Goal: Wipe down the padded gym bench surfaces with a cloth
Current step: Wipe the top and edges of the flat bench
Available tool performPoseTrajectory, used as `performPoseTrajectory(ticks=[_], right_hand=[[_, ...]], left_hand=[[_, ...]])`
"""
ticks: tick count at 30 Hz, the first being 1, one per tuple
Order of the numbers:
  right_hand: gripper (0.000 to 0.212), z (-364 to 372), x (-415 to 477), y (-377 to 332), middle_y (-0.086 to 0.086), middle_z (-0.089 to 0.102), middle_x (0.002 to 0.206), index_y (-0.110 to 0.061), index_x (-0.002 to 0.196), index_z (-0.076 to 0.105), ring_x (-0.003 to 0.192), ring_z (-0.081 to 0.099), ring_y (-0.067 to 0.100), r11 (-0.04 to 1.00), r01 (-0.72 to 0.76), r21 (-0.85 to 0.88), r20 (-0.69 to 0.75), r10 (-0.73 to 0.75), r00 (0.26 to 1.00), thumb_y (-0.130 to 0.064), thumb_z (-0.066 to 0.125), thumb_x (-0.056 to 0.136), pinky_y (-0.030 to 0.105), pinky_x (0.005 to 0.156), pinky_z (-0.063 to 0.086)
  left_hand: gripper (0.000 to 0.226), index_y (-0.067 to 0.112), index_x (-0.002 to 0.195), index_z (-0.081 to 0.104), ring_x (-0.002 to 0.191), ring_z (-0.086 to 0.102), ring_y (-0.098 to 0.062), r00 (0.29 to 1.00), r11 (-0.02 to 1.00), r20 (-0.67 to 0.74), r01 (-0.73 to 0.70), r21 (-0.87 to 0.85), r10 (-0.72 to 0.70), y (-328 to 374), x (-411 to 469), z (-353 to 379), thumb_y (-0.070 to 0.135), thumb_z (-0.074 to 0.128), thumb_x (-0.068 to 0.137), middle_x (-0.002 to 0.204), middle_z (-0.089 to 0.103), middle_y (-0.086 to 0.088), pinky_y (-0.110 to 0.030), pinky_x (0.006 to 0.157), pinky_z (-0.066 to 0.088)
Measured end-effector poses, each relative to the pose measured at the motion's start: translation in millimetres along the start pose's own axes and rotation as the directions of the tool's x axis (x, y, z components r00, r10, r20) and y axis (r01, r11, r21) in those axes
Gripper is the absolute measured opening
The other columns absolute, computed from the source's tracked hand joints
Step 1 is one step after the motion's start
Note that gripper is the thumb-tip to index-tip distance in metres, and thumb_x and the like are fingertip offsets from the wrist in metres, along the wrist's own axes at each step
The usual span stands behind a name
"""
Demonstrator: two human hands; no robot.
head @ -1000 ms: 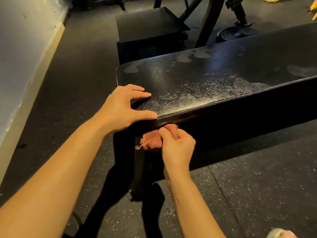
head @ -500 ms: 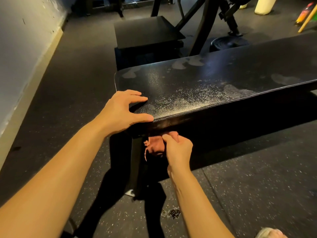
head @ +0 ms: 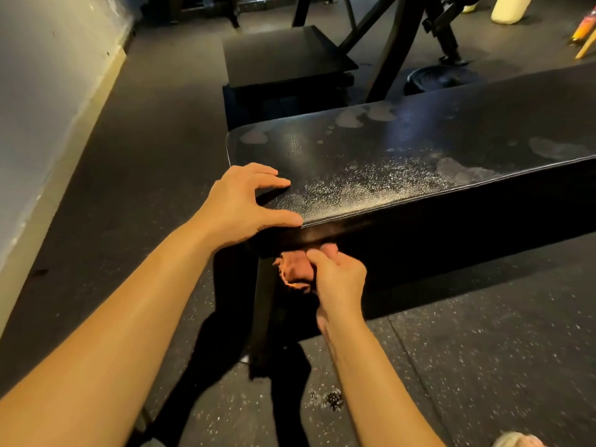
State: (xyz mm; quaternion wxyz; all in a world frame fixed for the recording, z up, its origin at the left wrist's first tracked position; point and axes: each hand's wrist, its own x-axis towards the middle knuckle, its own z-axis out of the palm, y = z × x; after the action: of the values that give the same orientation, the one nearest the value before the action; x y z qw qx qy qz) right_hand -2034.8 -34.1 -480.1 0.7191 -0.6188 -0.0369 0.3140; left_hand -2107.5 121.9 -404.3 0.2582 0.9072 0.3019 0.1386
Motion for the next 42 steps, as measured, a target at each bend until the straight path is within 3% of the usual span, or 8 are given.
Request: performPoseTrajectory(ticks=[7,13,18,24,30,34,38,42], right_hand=[[0.02,-4,-3,-4,0.005,0.068,0.06,-0.002,0.07,0.064,0.056,0.065,0.019,1.0,-0.017,0.025,0.047,0.016,0.999,0.006,0.062,0.089,0.022,0.052,0.05],[0.02,2,0,-1,0.017,0.074,0.074,-0.003,0.069,0.071,0.064,0.07,0.03,0.997,-0.048,0.053,0.08,0.044,0.996,0.003,0.062,0.086,0.037,0.062,0.056],[0.014,-19,11,-18,0.017,0.073,0.068,0.004,0.075,0.068,0.061,0.071,0.03,0.99,0.13,0.06,-0.045,-0.128,0.991,0.003,0.061,0.087,0.038,0.06,0.062],[0.016,-54,41,-52,0.025,0.071,0.076,0.019,0.094,0.06,0.057,0.07,0.03,0.907,0.391,0.154,-0.428,-0.295,0.854,0.008,0.048,0.093,0.036,0.063,0.057],[0.009,12,-16,12,0.009,0.073,0.084,-0.005,0.085,0.064,0.075,0.073,0.019,0.991,0.133,-0.001,-0.058,-0.133,0.989,-0.002,0.072,0.082,0.03,0.065,0.055],[0.006,-17,2,-22,0.018,0.074,0.082,0.017,0.092,0.063,0.067,0.075,0.013,0.963,0.209,0.173,-0.155,-0.183,0.971,0.016,0.058,0.088,0.02,0.056,0.055],[0.011,-39,28,-32,0.015,0.074,0.092,0.007,0.103,0.065,0.078,0.076,0.021,0.938,0.298,0.175,-0.401,-0.209,0.892,0.008,0.061,0.093,0.028,0.063,0.061],[0.006,-1,4,4,0.006,0.072,0.084,-0.004,0.088,0.069,0.072,0.069,0.007,0.974,0.224,-0.046,-0.201,-0.228,0.953,-0.002,0.071,0.083,0.028,0.067,0.055]], left_hand=[[0.093,0.041,0.128,0.069,0.139,0.041,-0.011,1.0,1.0,0.009,0.004,-0.01,-0.004,2,-1,0,0.089,0.066,0.049,0.143,0.054,0.018,-0.054,0.117,0.035],[0.092,0.04,0.128,0.069,0.137,0.043,-0.008,1.0,1.0,0.021,0.014,-0.027,-0.013,3,-2,-1,0.087,0.067,0.049,0.144,0.053,0.017,-0.05,0.116,0.036],[0.091,0.042,0.129,0.068,0.14,0.04,-0.011,1.0,1.0,0.02,0.018,-0.019,-0.018,2,-4,-2,0.09,0.069,0.052,0.144,0.052,0.019,-0.054,0.117,0.035],[0.087,0.036,0.133,0.066,0.141,0.038,-0.015,0.999,1.0,0.028,0.016,-0.001,-0.016,6,-5,-2,0.078,0.072,0.058,0.147,0.051,0.014,-0.053,0.118,0.034],[0.089,0.041,0.129,0.067,0.14,0.04,-0.012,1.0,1.0,0.001,0.01,0.004,-0.01,1,-2,1,0.089,0.07,0.054,0.145,0.052,0.019,-0.053,0.116,0.036],[0.088,0.036,0.135,0.064,0.142,0.037,-0.012,1.0,1.0,0.022,0.011,-0.005,-0.011,6,-6,0,0.077,0.07,0.058,0.149,0.05,0.014,-0.049,0.117,0.033],[0.086,0.033,0.136,0.064,0.142,0.038,-0.011,0.999,1.0,0.03,0.015,-0.018,-0.014,9,-6,-1,0.073,0.073,0.06,0.15,0.05,0.013,-0.042,0.114,0.033],[0.085,0.033,0.134,0.066,0.132,0.038,-0.002,1.0,1.0,0.013,0.0,-0.019,0.001,10,-5,1,0.07,0.075,0.058,0.149,0.051,0.013,-0.032,0.108,0.034]])
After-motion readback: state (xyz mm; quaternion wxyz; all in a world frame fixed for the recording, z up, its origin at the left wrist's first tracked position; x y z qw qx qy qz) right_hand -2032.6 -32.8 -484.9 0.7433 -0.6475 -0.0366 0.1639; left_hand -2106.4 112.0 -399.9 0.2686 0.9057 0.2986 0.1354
